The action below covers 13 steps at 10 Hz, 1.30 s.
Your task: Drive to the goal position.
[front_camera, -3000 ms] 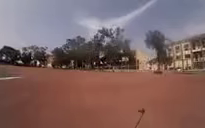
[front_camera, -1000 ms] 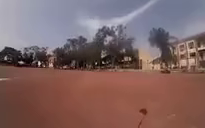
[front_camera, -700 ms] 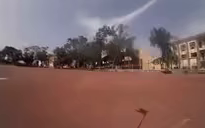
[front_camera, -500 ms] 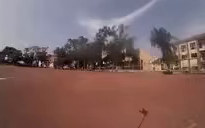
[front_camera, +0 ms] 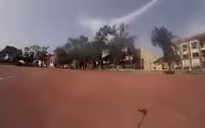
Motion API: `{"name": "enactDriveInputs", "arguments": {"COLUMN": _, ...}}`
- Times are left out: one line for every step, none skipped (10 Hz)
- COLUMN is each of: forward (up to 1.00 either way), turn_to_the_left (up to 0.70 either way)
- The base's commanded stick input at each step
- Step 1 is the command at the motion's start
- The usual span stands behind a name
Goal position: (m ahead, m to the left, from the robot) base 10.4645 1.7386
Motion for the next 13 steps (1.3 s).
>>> {"name": "enactDriveInputs", "arguments": {"forward": 0.70, "turn_to_the_left": 0.00}}
{"name": "enactDriveInputs", "arguments": {"forward": 0.70, "turn_to_the_left": 0.00}}
{"name": "enactDriveInputs", "arguments": {"forward": 0.70, "turn_to_the_left": 0.00}}
{"name": "enactDriveInputs", "arguments": {"forward": 0.70, "turn_to_the_left": 0.00}}
{"name": "enactDriveInputs", "arguments": {"forward": 0.70, "turn_to_the_left": 0.00}}
{"name": "enactDriveInputs", "arguments": {"forward": 0.70, "turn_to_the_left": 0.00}}
{"name": "enactDriveInputs", "arguments": {"forward": 0.70, "turn_to_the_left": 0.00}}
{"name": "enactDriveInputs", "arguments": {"forward": 0.70, "turn_to_the_left": 0.00}}
{"name": "enactDriveInputs", "arguments": {"forward": 0.70, "turn_to_the_left": 0.00}}
{"name": "enactDriveInputs", "arguments": {"forward": 0.70, "turn_to_the_left": 0.00}}
{"name": "enactDriveInputs", "arguments": {"forward": 0.70, "turn_to_the_left": 0.00}}
{"name": "enactDriveInputs", "arguments": {"forward": 0.70, "turn_to_the_left": 0.00}}
{"name": "enactDriveInputs", "arguments": {"forward": 0.70, "turn_to_the_left": 0.00}}
